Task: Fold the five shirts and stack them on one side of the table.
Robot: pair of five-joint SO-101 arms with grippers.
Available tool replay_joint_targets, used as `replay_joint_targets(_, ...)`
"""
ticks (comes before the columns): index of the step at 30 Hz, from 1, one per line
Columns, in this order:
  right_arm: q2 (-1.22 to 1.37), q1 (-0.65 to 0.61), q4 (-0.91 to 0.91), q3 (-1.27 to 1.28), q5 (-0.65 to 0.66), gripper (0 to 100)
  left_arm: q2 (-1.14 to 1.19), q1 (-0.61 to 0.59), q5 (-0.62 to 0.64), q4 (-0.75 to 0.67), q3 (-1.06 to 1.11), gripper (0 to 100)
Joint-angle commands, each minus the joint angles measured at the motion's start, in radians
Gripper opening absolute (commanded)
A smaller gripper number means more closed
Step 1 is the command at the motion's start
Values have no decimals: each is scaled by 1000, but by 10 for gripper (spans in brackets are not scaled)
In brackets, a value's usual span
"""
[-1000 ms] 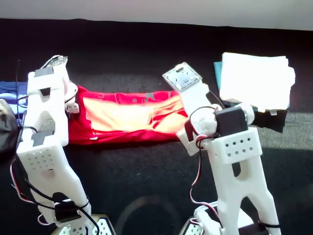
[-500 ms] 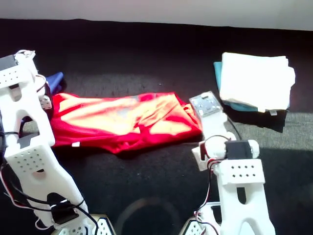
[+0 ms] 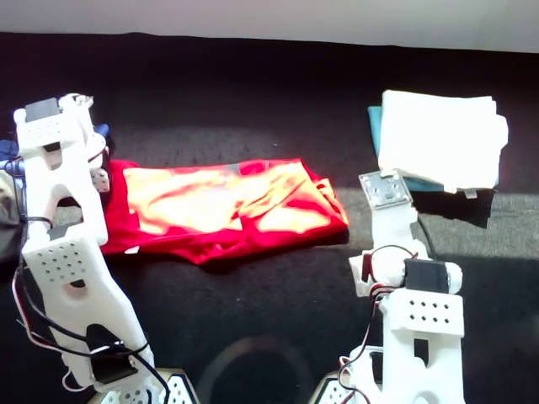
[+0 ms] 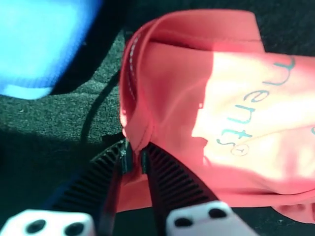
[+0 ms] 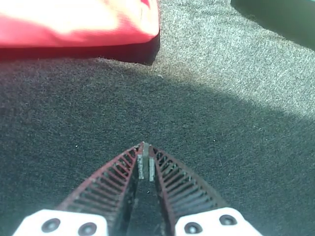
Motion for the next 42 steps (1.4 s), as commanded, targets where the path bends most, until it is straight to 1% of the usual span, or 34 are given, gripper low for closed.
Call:
replay_joint_targets(1, -18, 10, -15, 1, -3, 6, -2, 13, 2, -6, -10, 173)
replay_joint_targets(3, -18, 10, -15, 1, -2, 6, -2, 13, 2, -9, -10, 225)
replay_joint_targets(4, -18, 10, -15, -1, -2, 6, -2, 12, 2, -23, -10, 231)
replay_joint_targets(13, -21, 10, 22, -7, -2, 6, 12, -74, -2, -144, -2, 231)
replay_joint_targets(19, -22, 10, 22, -8, -2, 6, 140, -77, -3, -144, -16, 231)
replay_joint_targets(23, -24, 10, 22, -8, -2, 6, 163, -77, -2, -124, -82, 231)
replay_joint_targets(26, -24, 10, 22, -8, -2, 6, 168, -44, -2, -91, -82, 214)
replay_joint_targets(27, -24, 10, 22, -8, -2, 6, 170, -28, -2, -75, -82, 176)
replay_joint_targets(29, -25, 10, 22, -8, -2, 6, 171, 2, 2, -57, -82, 34)
replay_joint_targets(30, -25, 10, 22, -8, -3, 6, 170, 13, 3, -54, -81, 0)
replay_joint_targets(31, -25, 12, 27, -8, -3, 6, 165, 25, 3, -41, -81, 28)
replay_joint_targets(33, -25, 12, 42, -8, -3, 6, 160, 48, 5, -20, -94, 6)
replay_joint_targets(35, -25, 15, 41, 1, -3, 6, 139, 76, 6, 34, -127, 11)
replay_joint_targets(38, -25, 15, 25, 21, -3, 6, 70, 127, 41, 103, -182, 10)
replay_joint_targets(42, -21, 19, -77, 108, -3, 6, -87, 211, 71, 106, -151, 10)
